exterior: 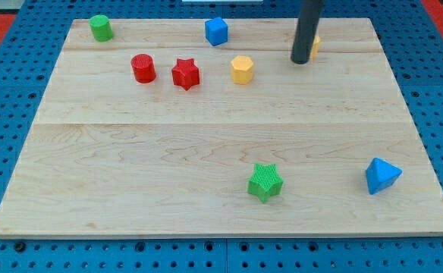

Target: Slide the yellow heart a bit right

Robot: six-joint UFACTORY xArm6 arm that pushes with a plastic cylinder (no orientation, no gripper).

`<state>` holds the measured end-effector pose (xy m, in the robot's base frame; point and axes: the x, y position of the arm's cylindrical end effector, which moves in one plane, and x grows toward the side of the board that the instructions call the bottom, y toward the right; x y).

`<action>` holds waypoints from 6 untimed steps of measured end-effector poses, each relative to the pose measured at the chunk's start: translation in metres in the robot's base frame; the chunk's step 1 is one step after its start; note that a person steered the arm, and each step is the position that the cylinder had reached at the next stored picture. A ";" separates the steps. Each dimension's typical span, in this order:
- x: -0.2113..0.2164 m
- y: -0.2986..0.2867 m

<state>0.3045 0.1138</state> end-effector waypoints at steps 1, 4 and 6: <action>-0.008 -0.020; -0.035 0.025; -0.046 0.044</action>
